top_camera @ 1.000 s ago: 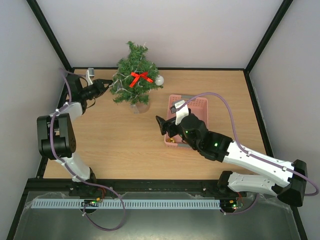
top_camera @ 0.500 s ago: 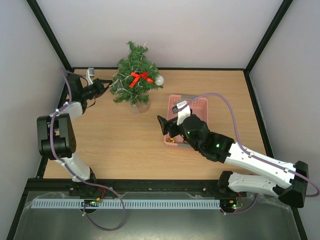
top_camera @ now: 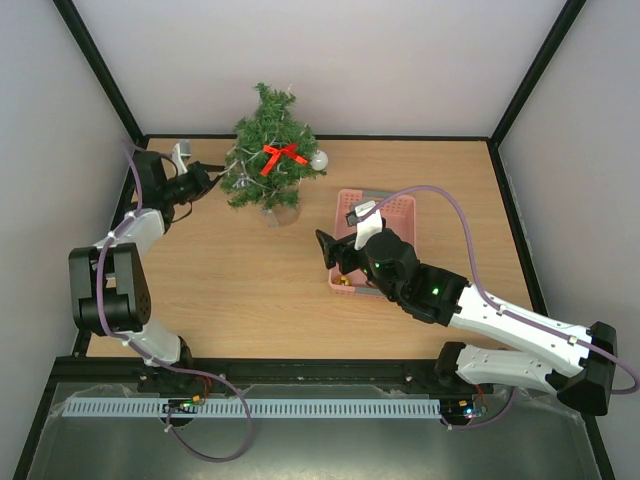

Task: Decorate the small christmas tree
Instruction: Adjust the Christmas tree at the center of the board.

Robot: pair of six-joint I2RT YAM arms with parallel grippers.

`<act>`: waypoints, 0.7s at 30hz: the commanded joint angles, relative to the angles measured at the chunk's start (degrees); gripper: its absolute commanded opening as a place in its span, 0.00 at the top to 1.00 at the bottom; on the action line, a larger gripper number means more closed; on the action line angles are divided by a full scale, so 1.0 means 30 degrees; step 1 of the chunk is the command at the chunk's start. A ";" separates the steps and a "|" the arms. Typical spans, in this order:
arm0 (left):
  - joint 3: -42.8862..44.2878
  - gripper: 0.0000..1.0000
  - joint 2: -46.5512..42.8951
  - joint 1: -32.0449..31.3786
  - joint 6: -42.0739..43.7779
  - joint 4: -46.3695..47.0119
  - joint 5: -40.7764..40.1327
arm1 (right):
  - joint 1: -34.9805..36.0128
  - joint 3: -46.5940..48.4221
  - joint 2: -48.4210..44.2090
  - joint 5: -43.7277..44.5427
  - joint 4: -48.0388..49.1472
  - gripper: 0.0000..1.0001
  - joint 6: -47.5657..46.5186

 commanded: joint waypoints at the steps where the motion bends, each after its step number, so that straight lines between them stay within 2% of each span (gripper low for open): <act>1: -0.0314 0.98 -0.0613 -0.0156 0.0520 -0.0805 -0.0145 | 0.0012 0.0023 -0.0121 0.0582 -0.0405 0.10 0.0412; 11: -0.0879 0.98 -0.1620 -0.0230 0.0338 -0.2533 -0.1222 | -0.0045 0.0034 -0.0239 0.0586 -0.0581 0.11 0.0683; 21: -0.2597 0.97 -0.3330 -0.1093 -0.0558 -0.2431 -0.1734 | -0.0238 0.0056 -0.0065 0.0235 -0.0574 0.11 0.0959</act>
